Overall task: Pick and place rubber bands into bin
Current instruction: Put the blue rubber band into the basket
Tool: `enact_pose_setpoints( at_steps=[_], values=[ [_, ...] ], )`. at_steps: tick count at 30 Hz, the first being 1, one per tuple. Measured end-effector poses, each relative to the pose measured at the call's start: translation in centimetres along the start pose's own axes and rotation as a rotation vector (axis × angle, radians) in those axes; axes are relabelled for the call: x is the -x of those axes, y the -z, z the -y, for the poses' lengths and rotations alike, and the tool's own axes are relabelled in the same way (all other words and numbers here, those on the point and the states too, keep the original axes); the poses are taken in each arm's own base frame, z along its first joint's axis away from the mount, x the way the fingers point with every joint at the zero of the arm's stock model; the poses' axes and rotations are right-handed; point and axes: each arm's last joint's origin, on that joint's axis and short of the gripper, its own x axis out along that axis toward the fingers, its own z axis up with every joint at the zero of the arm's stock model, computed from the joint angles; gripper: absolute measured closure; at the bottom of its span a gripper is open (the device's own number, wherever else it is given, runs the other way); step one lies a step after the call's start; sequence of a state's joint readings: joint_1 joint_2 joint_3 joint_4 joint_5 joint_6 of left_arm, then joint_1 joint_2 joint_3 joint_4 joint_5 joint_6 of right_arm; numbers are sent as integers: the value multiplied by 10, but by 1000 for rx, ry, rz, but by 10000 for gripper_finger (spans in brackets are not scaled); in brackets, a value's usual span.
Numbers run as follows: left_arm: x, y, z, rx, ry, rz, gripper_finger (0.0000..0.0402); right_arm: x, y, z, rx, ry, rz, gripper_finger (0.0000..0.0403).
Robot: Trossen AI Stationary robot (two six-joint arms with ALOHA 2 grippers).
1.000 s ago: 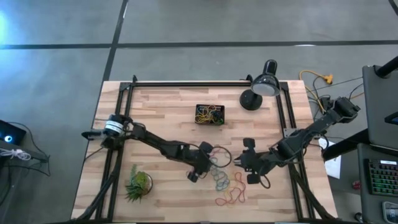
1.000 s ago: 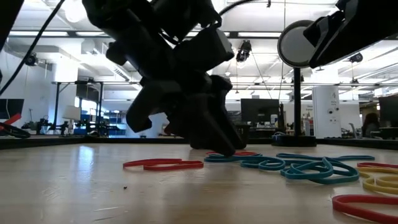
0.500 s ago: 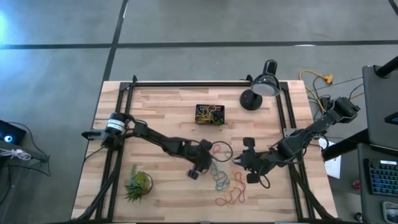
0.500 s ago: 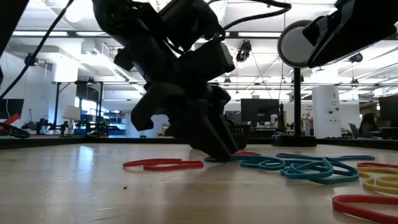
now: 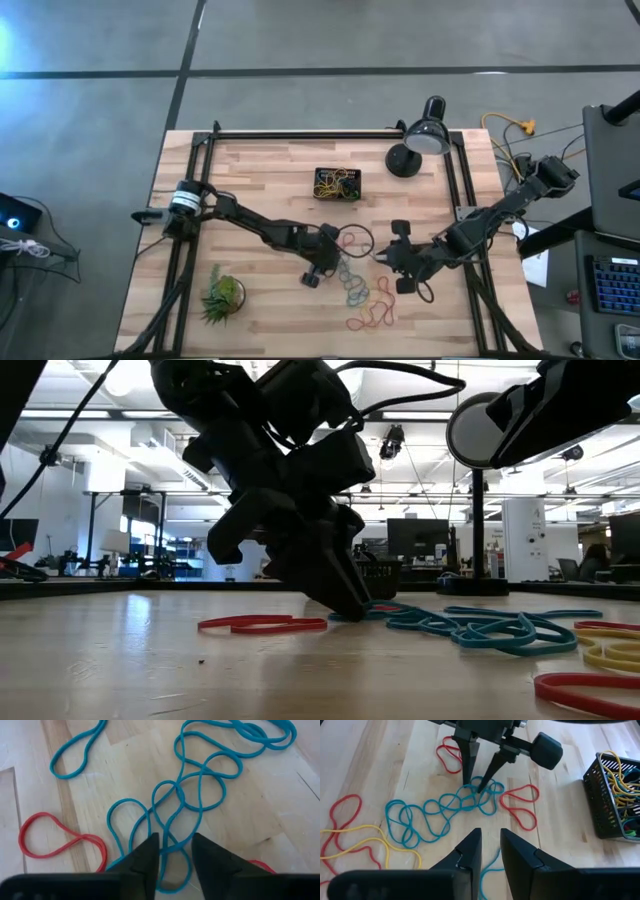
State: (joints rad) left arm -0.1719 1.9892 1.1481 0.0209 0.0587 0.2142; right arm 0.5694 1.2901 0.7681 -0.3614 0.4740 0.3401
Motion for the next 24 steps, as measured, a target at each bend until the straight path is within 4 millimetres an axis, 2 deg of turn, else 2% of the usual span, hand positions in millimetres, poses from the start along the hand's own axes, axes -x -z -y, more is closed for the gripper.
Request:
enact_pose_setpoints(
  at_steps=[5,7,17,24],
  values=[
    [0,0,0,-2,-11,-4,380,0,0,0,0,0,0,343],
    [0,0,-1,-5,-18,-4,395,0,0,0,0,0,0,344],
    [2,-6,-4,-6,-77,22,400,0,1,0,3,2,-6,344],
    [19,-21,-2,-13,-78,85,400,-1,5,1,14,9,-27,345]
  ],
)
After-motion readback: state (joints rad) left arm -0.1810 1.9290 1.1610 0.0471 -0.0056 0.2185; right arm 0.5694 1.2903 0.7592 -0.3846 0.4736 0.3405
